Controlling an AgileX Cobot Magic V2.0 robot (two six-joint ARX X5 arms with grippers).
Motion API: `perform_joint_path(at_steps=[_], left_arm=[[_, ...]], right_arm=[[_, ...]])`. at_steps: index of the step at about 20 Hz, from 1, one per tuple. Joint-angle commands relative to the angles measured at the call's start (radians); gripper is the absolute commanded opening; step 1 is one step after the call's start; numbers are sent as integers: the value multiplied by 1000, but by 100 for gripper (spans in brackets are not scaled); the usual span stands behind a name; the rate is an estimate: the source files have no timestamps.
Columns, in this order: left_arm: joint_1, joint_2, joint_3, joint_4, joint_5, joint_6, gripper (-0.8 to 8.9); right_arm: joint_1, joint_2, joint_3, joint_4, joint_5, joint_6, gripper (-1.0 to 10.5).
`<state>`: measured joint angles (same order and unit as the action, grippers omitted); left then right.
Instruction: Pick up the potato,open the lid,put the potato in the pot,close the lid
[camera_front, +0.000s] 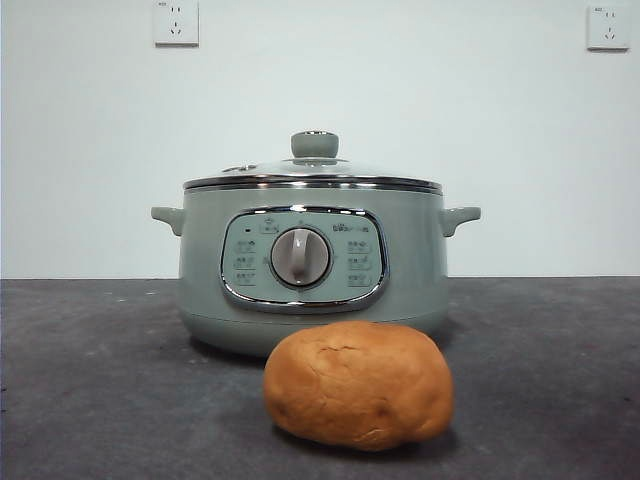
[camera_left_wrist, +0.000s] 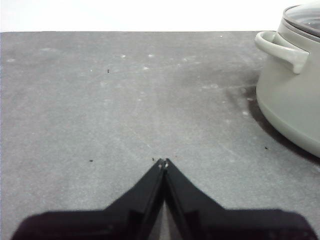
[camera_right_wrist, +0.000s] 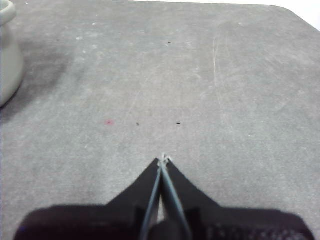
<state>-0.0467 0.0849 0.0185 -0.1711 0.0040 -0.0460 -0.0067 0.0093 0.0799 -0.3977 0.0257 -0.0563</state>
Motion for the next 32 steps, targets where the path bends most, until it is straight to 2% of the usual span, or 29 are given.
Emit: perform_joint_path(at_steps=[1, 2, 5, 8, 11, 12, 13, 15, 16, 17, 19, 22, 25, 27, 32], left_arm=[[3, 0, -11, 7, 3, -3, -3], [3, 0, -11, 7, 3, -3, -3], [3, 0, -11, 7, 3, -3, -3], [3, 0, -11, 8, 3, -3, -3], [3, 5, 8, 5, 27, -9, 3], [3, 11, 26, 3, 57, -24, 26], [2, 21, 50, -1, 79, -41, 139], [2, 57, 105, -3, 117, -63, 524], [2, 81, 138, -18, 141, -66, 605], [2, 112, 174, -33, 166, -73, 602], [2, 175, 242, -58, 193, -114, 602], [2, 278, 352, -119, 241, -130, 602], [2, 364, 455, -196, 269, -130, 601], [2, 409, 511, -243, 305, -130, 601], [2, 516, 652, -362, 434, -130, 601]], right_arm=[[0, -1, 0, 2, -1, 12, 0], [0, -1, 0, 3, -2, 17, 0], [0, -1, 0, 4, -11, 150, 0], [0, -1, 0, 8, -12, 216, 1], [0, 0, 9, 31, -69, 343, 19], [0, 0, 15, 41, -104, 377, 87], [0, 0, 22, 53, -136, 412, 177], [0, 0, 39, 69, -201, 500, 391], [0, 0, 49, 68, -238, 534, 499], [0, 2, 63, 68, -288, 557, 573], [0, 6, 89, 68, -377, 588, 608], [0, 36, 155, 50, -456, 612, 607], [0, 87, 232, 33, -481, 602, 608], [0, 127, 286, -1, -483, 571, 608], [0, 269, 454, -188, -496, 428, 604]])
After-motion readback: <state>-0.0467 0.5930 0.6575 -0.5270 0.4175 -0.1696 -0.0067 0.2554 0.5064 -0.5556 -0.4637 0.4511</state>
